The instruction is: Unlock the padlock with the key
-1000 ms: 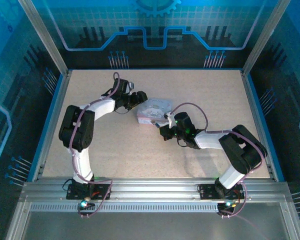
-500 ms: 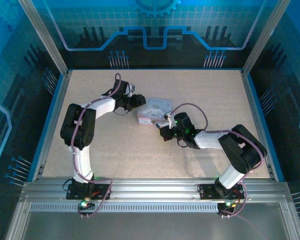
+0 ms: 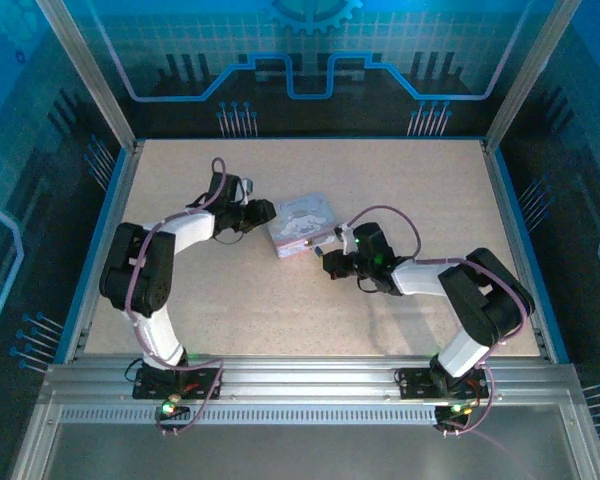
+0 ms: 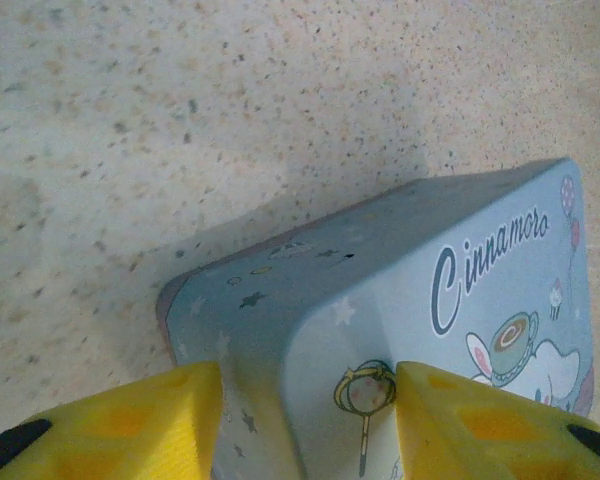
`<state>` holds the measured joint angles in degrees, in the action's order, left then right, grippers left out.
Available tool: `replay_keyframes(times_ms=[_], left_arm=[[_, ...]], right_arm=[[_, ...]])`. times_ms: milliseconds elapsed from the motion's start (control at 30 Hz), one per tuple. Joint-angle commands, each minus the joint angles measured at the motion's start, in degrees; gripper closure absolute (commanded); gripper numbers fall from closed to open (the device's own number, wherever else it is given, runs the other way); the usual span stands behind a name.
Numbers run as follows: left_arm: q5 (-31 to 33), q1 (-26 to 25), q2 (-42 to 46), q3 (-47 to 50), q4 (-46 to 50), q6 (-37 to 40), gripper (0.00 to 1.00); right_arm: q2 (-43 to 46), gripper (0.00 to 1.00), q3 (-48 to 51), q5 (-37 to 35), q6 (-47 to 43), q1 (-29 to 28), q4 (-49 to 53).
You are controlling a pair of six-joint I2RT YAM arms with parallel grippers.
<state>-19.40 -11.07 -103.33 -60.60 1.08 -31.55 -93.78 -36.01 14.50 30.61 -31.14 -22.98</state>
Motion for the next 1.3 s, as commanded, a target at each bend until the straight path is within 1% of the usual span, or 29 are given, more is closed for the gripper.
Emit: replay_keyframes(times_ms=[0, 133, 300, 767, 900, 1033, 1267], left_arm=[[3.93, 0.96, 2.99, 4.98, 3.37, -0.99, 0.51], [3.68, 0.96, 6.89, 9.76, 1.76, -3.05, 0.52], [3.45, 0.88, 10.09, 13.95, 1.30, -4.42, 0.52], [3.39, 0.70, 12.10, 16.41, 1.95, -4.60, 0.52], [4.06, 0.70, 12.29, 15.20, 3.17, -3.56, 0.52], [4.78, 0.69, 13.52, 14.28, 3.96, -2.79, 0.51], [8.28, 0.86, 17.41, 10.88, 10.09, 1.92, 0.44]], right_arm=[[-1.23, 1.00, 1.44, 3.19, 2.16, 1.82, 4.61], [-2.13, 1.00, 3.18, 5.81, 3.49, 3.06, 3.27], [-3.24, 1.00, 4.71, 7.19, 5.34, 3.54, 0.31], [-4.84, 0.99, 4.53, 7.76, 5.34, 4.25, 0.14], [-4.67, 0.95, 4.63, 7.39, 5.38, 4.52, 0.59], [-4.05, 0.86, 5.16, 6.94, 5.29, 5.11, 0.92], [-0.81, 0.77, 4.94, 7.98, 2.28, 7.20, 5.95]])
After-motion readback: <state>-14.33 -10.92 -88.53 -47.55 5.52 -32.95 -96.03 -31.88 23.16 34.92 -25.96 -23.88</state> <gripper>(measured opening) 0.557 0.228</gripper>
